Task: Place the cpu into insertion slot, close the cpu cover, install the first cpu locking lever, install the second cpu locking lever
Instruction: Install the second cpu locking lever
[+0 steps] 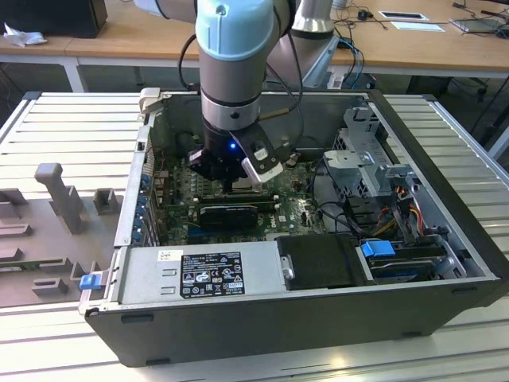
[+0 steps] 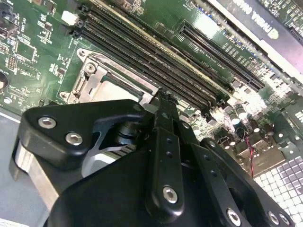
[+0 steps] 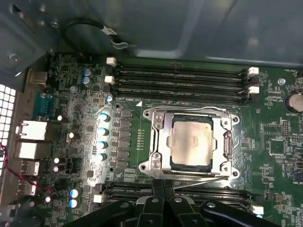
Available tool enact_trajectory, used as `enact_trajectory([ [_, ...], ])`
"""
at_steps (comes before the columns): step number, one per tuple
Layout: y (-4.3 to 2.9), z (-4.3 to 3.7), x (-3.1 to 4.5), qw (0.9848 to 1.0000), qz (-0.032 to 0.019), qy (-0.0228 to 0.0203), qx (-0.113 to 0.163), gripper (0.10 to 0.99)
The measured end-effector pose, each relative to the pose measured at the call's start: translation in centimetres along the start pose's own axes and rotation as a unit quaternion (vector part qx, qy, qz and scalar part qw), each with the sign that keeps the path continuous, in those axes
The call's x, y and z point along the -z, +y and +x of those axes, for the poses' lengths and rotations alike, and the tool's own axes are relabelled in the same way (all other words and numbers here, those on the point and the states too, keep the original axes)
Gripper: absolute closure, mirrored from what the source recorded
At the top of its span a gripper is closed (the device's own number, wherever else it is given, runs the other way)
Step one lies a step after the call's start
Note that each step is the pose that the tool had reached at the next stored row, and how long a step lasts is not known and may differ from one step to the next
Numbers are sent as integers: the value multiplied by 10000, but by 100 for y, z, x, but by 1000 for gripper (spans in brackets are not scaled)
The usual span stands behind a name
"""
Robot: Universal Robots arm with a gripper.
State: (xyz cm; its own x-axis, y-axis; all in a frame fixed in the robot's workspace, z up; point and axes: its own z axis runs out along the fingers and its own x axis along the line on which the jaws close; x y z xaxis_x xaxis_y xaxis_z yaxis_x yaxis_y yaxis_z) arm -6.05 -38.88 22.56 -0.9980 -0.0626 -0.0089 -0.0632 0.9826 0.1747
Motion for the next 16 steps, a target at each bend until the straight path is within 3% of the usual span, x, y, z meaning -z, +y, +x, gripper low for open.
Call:
enact_trajectory([
  [3, -36, 15, -31, 9999, -158, -10, 1, 980],
  [10, -123, 61, -108, 9996, -285, -18, 1, 980],
  [12, -143, 84, -120, 9994, -335, -21, 1, 980],
  [14, -173, 123, -148, 9991, -428, -27, 2, 980],
  [16, -175, 135, -163, 9989, -470, -29, 2, 980],
])
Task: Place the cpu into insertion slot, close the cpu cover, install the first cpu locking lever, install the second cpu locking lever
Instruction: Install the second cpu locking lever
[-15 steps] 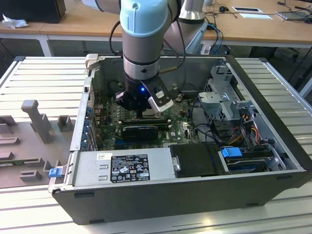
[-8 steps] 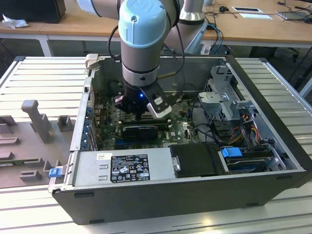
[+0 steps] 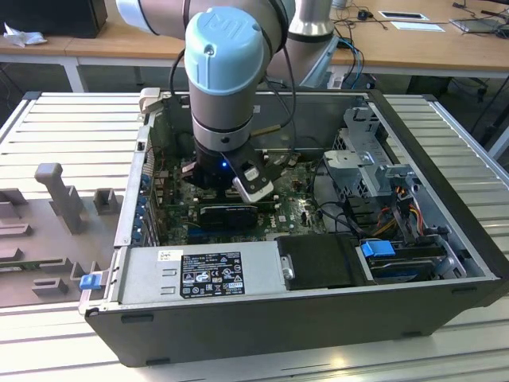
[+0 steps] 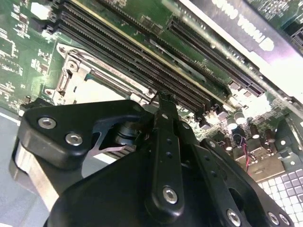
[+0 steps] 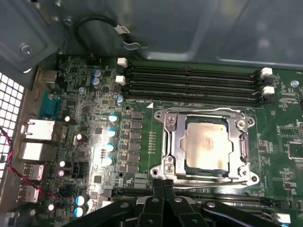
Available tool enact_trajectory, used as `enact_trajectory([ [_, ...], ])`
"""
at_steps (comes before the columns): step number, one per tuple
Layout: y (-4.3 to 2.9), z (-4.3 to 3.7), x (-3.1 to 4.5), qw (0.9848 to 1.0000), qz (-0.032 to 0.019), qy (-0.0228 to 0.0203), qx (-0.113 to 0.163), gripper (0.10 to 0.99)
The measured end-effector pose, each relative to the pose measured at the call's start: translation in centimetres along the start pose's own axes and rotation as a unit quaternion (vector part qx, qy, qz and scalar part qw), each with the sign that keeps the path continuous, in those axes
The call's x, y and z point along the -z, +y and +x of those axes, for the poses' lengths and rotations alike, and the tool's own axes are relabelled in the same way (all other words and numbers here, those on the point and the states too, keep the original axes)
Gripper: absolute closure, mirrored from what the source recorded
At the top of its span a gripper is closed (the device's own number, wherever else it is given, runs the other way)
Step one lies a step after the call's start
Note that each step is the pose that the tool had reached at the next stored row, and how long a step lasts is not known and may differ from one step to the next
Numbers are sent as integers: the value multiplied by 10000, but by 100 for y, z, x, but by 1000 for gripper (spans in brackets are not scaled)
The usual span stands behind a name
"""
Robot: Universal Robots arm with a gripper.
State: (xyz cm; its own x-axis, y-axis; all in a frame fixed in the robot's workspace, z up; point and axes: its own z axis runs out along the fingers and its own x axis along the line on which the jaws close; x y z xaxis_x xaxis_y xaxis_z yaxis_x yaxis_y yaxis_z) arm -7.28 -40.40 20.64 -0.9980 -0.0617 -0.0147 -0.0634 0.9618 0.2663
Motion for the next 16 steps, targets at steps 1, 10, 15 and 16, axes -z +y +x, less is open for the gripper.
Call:
enact_trajectory([
  [1, -2, 2, -9, 10000, -21, -2, 1, 980],
  [10, -5, 9, -108, 9997, -240, -16, 1, 980],
  [15, -2, 21, -133, 9995, -302, -20, 1, 980],
  [16, 4, 22, -111, 9995, -303, -20, 1, 980],
])
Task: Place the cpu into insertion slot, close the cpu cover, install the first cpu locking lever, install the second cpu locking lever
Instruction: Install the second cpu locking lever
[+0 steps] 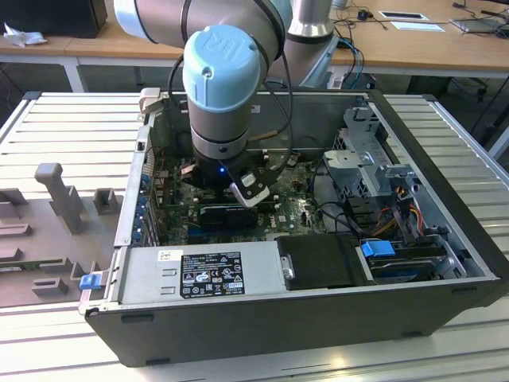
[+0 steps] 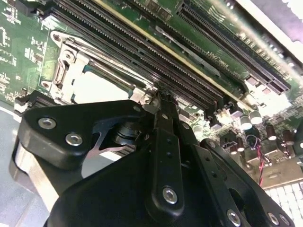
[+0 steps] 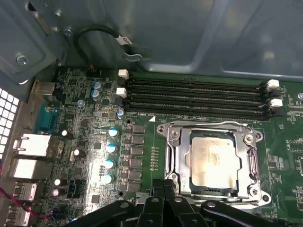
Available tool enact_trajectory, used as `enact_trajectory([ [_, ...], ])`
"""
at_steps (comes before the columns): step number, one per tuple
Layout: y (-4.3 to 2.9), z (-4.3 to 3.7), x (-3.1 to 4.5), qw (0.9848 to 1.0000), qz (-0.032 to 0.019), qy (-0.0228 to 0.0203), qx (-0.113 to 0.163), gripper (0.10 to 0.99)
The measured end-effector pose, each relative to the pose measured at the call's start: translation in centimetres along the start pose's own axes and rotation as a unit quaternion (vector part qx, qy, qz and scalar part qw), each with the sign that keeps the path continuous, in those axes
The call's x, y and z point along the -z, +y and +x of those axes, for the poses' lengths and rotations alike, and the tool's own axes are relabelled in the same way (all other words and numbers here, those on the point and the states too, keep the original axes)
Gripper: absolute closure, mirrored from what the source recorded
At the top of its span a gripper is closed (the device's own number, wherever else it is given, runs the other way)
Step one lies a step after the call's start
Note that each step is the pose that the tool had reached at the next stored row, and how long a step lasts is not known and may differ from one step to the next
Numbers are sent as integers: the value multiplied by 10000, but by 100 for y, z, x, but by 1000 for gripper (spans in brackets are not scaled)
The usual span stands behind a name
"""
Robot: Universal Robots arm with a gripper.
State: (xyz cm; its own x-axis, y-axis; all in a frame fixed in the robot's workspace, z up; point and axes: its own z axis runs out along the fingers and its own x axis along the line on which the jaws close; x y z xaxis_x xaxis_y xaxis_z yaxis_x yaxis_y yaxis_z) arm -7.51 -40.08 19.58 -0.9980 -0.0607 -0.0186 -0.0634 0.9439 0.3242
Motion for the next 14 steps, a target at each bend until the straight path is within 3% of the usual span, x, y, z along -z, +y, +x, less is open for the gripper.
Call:
enact_trajectory([
  [8, 93, -4, 217, 10000, 9, 1, -1, 980],
  [14, 127, -7, 310, 10000, 8, 0, 0, 980],
])
